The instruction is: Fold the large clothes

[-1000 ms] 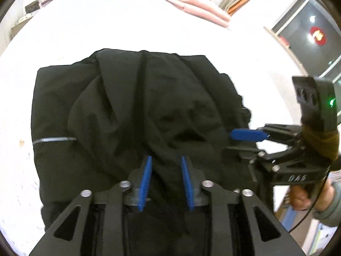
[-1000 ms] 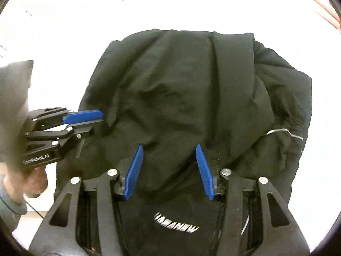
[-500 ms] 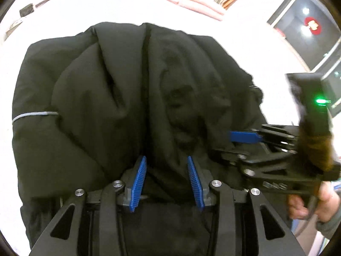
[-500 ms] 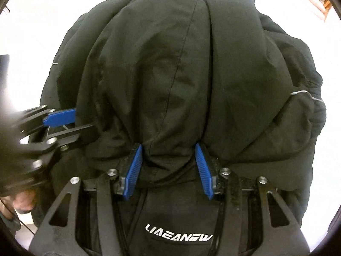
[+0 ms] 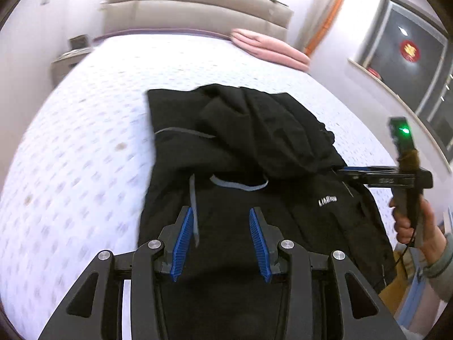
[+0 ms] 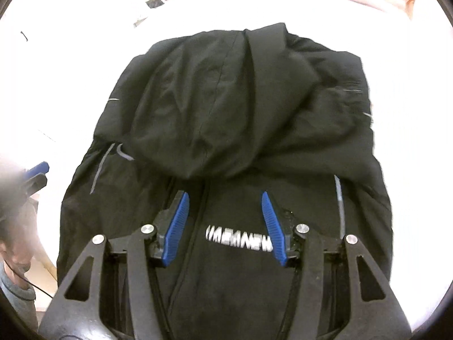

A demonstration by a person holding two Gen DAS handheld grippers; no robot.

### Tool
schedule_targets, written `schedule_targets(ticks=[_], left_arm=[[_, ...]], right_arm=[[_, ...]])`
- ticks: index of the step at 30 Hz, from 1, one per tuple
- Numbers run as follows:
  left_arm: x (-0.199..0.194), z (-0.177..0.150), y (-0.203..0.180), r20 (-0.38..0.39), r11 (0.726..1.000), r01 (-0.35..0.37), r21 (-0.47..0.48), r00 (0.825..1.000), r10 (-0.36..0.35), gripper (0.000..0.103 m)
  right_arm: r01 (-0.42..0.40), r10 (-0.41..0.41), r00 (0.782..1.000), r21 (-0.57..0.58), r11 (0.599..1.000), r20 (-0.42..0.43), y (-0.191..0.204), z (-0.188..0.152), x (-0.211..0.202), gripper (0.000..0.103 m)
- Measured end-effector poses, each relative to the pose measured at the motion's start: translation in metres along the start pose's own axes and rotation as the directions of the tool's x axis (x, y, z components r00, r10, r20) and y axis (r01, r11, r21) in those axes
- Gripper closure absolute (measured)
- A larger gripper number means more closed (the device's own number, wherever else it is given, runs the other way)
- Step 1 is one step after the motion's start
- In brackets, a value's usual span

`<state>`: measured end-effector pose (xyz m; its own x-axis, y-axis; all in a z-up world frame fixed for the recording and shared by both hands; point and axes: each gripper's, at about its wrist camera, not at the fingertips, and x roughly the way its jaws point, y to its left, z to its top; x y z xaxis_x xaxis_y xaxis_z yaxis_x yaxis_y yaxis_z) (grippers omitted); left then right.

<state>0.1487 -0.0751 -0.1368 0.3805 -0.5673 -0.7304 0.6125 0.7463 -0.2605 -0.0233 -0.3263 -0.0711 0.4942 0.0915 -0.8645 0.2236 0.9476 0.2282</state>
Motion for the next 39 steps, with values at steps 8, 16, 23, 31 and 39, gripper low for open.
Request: schedule_targets(ticks=[8, 16, 23, 31, 39], left_arm=[[-0.101, -0.064, -0.002, 0.031, 0.988, -0.043, -0.146, 0.998, 0.048, 0.048], [-0.120, -0.103, 0.013, -0.014, 0.969, -0.100, -0.226, 0.995, 0.099, 0.041], [-0.069, -0.151, 0.057, -0.203, 0.940, -0.134, -0.314, 0.977, 0.072, 0.041], [-0.039, -0.190, 0.096, -0.225, 0.864, -0.055, -0.501, 0.972, -0.068, 0.041], [-0.030, -0.202, 0.088, -0.212, 0.850, 0.042, -0.525, 0.961, -0.179, 0.041]], right_arm=[[0.084, -0.087, 0.987, 0.026, 0.996, 0.133, -0.018, -0.058, -0.131, 0.041], [0.122, -0.145, 0.983, 0.199, 0.972, 0.108, -0.081, -0.118, -0.170, 0.037], [0.067, -0.041, 0.995, 0.311, 0.948, -0.091, -0.119, -0.184, -0.097, 0.037], [-0.004, 0.060, 0.991, 0.417, 0.909, -0.121, -0.150, -0.212, -0.061, 0.037], [-0.062, 0.132, 0.980, 0.403, 0.913, -0.149, -0.143, -0.216, -0.041, 0.047]])
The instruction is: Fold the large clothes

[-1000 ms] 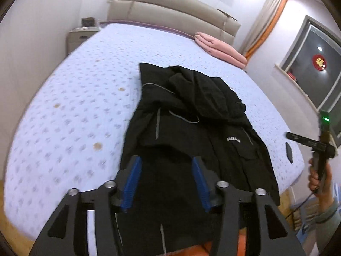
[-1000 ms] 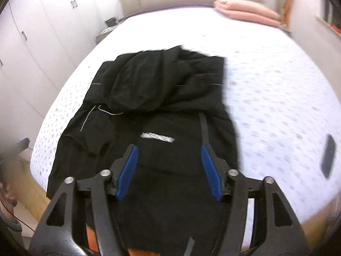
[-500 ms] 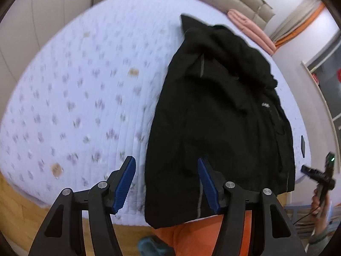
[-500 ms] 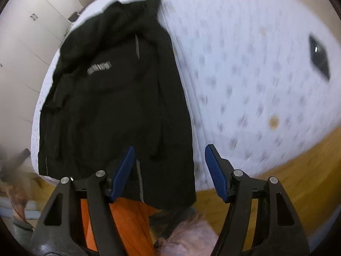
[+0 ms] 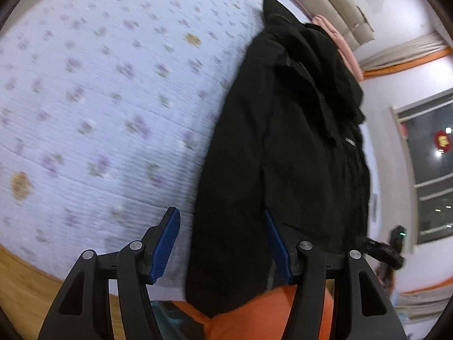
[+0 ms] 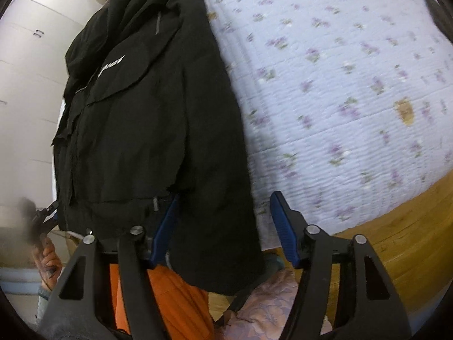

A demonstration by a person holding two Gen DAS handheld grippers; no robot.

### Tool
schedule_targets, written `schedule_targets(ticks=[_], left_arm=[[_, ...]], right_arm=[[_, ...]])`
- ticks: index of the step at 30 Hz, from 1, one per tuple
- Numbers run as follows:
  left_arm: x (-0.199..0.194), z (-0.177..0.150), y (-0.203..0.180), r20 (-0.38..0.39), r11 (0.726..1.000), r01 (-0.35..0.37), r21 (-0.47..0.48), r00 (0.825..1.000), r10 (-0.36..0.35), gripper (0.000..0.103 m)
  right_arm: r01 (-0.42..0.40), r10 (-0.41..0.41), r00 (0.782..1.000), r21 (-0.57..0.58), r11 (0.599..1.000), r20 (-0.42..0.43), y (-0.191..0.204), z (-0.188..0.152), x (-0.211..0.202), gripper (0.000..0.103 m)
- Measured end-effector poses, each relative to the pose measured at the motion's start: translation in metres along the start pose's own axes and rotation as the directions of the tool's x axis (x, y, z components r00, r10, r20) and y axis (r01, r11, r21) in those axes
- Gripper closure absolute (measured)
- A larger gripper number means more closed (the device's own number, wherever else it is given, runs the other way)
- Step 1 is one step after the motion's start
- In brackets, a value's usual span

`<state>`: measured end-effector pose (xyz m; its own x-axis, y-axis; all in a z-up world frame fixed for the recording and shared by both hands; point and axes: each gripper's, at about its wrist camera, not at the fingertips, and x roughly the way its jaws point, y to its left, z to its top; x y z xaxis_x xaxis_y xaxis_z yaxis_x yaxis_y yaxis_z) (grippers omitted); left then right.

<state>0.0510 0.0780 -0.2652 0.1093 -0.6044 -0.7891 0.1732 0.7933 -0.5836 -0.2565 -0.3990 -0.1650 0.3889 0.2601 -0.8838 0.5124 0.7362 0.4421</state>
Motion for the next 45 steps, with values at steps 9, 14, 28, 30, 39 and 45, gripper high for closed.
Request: schedule_targets(ticks=[9, 14, 28, 30, 39, 45], left_arm=[[-0.004, -0.021, -0.019, 0.005, 0.998, 0.009, 0.066, 1.000, -0.009, 0.073], [0.004, -0.022, -0.015, -0.022, 0.999, 0.014, 0.033, 1.000, -0.014, 0.053], [-0.011, -0.026, -0.060, 0.050, 0.985, -0.120, 0.124, 0.992, 0.114, 0.092], [-0.025, -0.023, -0.068, 0.088, 0.987, -0.104, 0.123, 0.992, 0.093, 0.092], [-0.079, 0.010, -0.105, 0.207, 0.984, -0.062, 0.167, 0.978, 0.027, 0.092], [-0.092, 0.029, -0.129, 0.251, 0.984, -0.044, 0.174, 0.968, -0.001, 0.092]], right_arm=[[-0.005, 0.002, 1.000, -0.124, 0.992, -0.027, 0.025, -0.020, -0.003, 0.054], [-0.010, 0.005, 0.999, -0.099, 0.995, -0.054, 0.024, -0.022, 0.010, 0.048], [0.062, -0.057, 0.998, -0.205, 0.977, 0.033, 0.062, -0.030, -0.008, 0.094], [0.052, -0.038, 0.997, -0.204, 0.978, 0.071, 0.067, -0.028, -0.025, 0.096], [0.011, 0.035, 0.978, -0.220, 0.975, 0.206, 0.090, -0.007, -0.081, 0.097], [0.034, 0.026, 0.974, -0.257, 0.966, 0.224, 0.105, -0.002, -0.096, 0.097]])
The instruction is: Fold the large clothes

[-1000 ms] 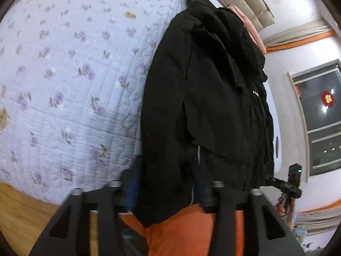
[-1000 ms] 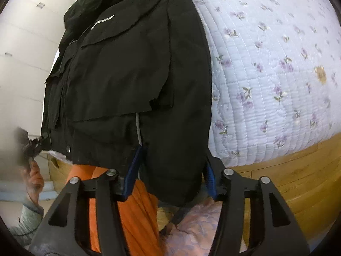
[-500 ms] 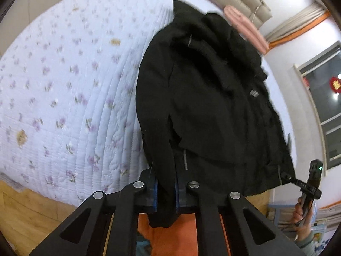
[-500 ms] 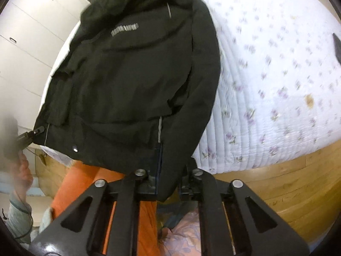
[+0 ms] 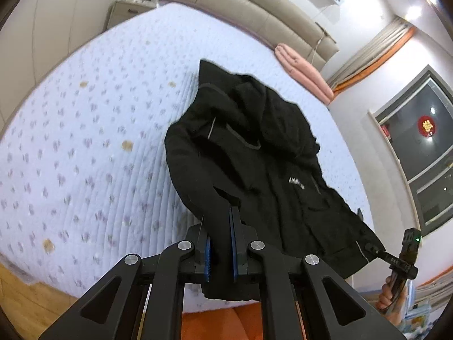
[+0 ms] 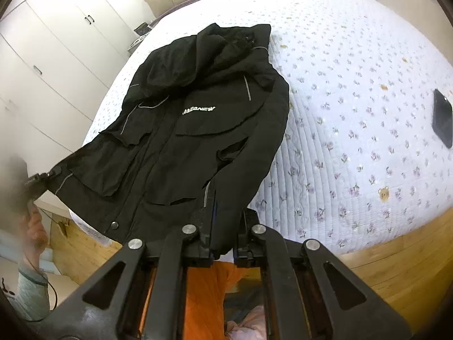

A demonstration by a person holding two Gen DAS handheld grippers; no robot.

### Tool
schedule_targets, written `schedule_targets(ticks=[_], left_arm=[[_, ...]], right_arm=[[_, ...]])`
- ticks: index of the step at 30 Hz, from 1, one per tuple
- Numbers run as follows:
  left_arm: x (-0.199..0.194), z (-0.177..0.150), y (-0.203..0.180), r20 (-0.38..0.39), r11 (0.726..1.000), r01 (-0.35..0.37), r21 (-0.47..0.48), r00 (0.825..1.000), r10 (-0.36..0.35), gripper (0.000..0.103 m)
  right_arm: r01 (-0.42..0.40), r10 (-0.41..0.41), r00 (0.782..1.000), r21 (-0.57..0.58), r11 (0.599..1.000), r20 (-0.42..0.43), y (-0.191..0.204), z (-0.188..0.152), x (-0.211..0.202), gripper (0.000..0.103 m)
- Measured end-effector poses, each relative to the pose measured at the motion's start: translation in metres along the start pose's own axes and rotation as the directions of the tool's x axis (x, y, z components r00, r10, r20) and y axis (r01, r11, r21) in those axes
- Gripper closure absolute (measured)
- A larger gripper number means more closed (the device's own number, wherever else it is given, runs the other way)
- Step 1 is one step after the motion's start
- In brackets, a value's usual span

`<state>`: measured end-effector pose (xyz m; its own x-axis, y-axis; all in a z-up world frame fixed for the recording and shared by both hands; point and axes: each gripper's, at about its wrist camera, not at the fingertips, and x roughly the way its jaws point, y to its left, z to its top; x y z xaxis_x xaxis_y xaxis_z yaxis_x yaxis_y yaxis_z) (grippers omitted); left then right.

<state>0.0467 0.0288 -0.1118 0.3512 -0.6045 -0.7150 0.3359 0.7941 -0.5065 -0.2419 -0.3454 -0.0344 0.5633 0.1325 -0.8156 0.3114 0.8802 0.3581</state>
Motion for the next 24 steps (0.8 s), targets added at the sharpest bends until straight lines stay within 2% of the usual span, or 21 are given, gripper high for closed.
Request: schedule_targets(ticks=[5, 11, 17, 24], left_arm=[[-0.010, 0.027, -0.003, 0.063, 1.000, 0.017, -0.007, 0.998, -0.016, 0.092], [0.010, 0.079, 0.005, 0.121, 0.998, 0.069, -0.007, 0.990, -0.068, 0.092], [0.046, 0.144, -0.002, 0.125, 0.995, 0.075, 0.065, 0.989, -0.082, 0.092], [0.086, 0.232, -0.014, 0.080, 0.998, 0.054, 0.018, 0.995, -0.056, 0.092]], right_arm=[[0.017, -0.017, 0.999, 0.007, 1.000, 0.047, -0.001, 0.023, -0.016, 0.097], [0.003, -0.008, 0.995, 0.044, 0.999, 0.098, -0.012, 0.079, -0.021, 0.097], [0.044, -0.045, 0.998, 0.021, 0.999, 0.051, -0.005, 0.149, 0.001, 0.097], [0.065, -0.065, 0.998, 0.055, 0.996, -0.004, -0.004, 0.241, 0.022, 0.097]])
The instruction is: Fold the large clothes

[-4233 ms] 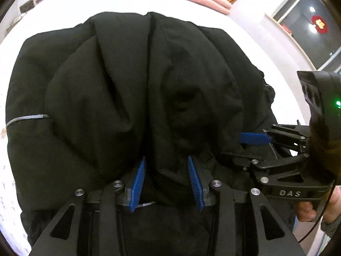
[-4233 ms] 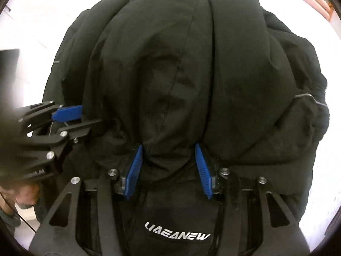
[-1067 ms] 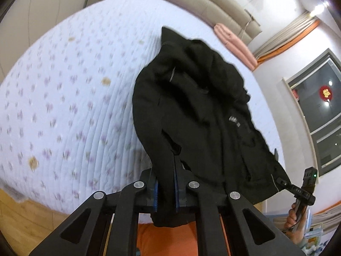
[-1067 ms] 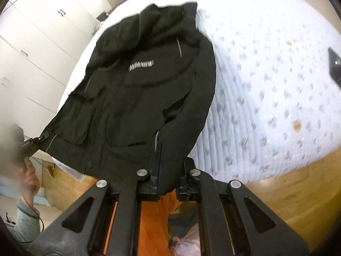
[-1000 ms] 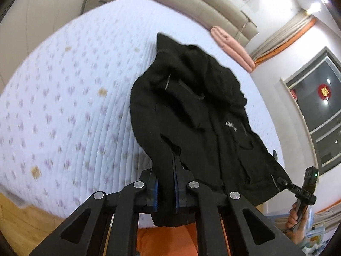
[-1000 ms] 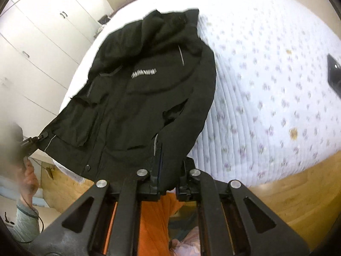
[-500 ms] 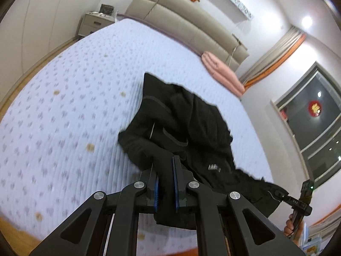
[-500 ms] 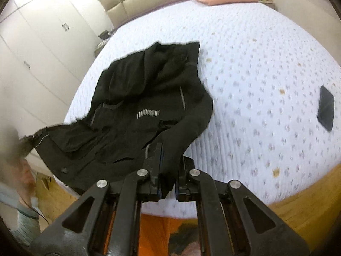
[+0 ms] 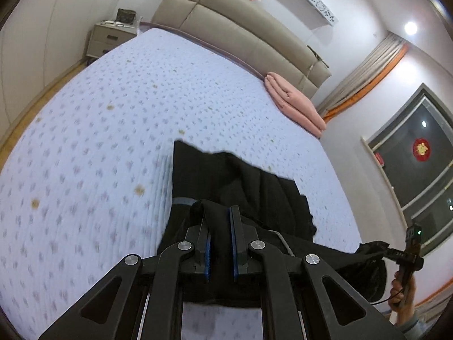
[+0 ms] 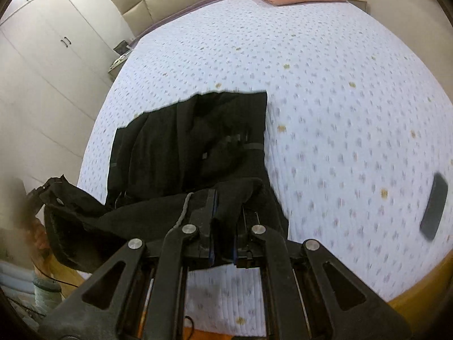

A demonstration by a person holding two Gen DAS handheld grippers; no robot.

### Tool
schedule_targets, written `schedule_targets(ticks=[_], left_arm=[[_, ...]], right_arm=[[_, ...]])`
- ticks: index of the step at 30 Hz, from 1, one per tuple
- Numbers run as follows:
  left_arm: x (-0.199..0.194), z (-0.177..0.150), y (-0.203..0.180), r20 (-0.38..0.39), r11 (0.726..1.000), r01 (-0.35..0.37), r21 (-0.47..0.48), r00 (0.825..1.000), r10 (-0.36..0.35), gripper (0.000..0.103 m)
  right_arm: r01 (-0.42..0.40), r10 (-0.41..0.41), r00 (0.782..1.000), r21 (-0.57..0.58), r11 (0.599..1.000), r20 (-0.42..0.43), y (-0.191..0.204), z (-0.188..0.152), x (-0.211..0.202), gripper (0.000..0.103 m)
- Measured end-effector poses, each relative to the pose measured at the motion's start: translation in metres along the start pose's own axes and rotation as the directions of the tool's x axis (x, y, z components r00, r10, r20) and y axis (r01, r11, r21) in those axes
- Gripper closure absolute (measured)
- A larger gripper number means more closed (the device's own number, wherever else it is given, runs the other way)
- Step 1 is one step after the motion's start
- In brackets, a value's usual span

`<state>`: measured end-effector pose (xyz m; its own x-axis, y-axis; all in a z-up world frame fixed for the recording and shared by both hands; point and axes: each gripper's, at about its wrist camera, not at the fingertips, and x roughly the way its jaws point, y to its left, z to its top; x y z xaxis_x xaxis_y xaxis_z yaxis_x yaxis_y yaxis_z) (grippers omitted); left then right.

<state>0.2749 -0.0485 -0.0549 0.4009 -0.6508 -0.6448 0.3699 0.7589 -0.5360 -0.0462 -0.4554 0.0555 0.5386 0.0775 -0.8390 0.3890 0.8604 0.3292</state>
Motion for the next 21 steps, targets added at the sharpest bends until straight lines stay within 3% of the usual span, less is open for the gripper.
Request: schedule_targets(ticks=[7, 10, 13, 17, 19, 21], left_arm=[[0.087, 0.103, -0.017, -0.020, 0.996, -0.089, 0.023, 0.996, 0.090, 0.091], [0.147, 0.131, -0.011, -0.050, 0.987, -0.159, 0.021, 0.986, 0.160, 0.091], [0.212, 0.139, 0.010, -0.121, 0.972, -0.234, -0.007, 0.965, 0.231, 0.089], [0.276, 0.120, 0.043, -0.248, 0.956, -0.291, -0.042, 0.930, 0.272, 0.088], [0.291, 0.107, 0.054, -0.281, 0.957, -0.283, -0.059, 0.925, 0.256, 0.088], [0.289, 0.104, 0.052, -0.264, 0.962, -0.272, -0.039, 0.931, 0.252, 0.087]], right_arm=[[0.056, -0.056, 0.998, -0.037, 0.998, 0.000, 0.011, 0.115, 0.046, 0.097], [0.097, -0.099, 0.995, -0.046, 0.994, -0.026, 0.010, 0.161, 0.103, 0.097], [0.110, -0.111, 0.988, -0.012, 0.994, -0.111, -0.005, 0.186, 0.176, 0.097], [0.115, -0.095, 0.963, 0.067, 0.991, -0.252, -0.034, 0.186, 0.261, 0.096], [0.098, -0.069, 0.955, 0.087, 0.991, -0.289, -0.041, 0.178, 0.283, 0.096], [0.092, -0.072, 0.956, 0.056, 0.994, -0.284, -0.039, 0.172, 0.285, 0.096]])
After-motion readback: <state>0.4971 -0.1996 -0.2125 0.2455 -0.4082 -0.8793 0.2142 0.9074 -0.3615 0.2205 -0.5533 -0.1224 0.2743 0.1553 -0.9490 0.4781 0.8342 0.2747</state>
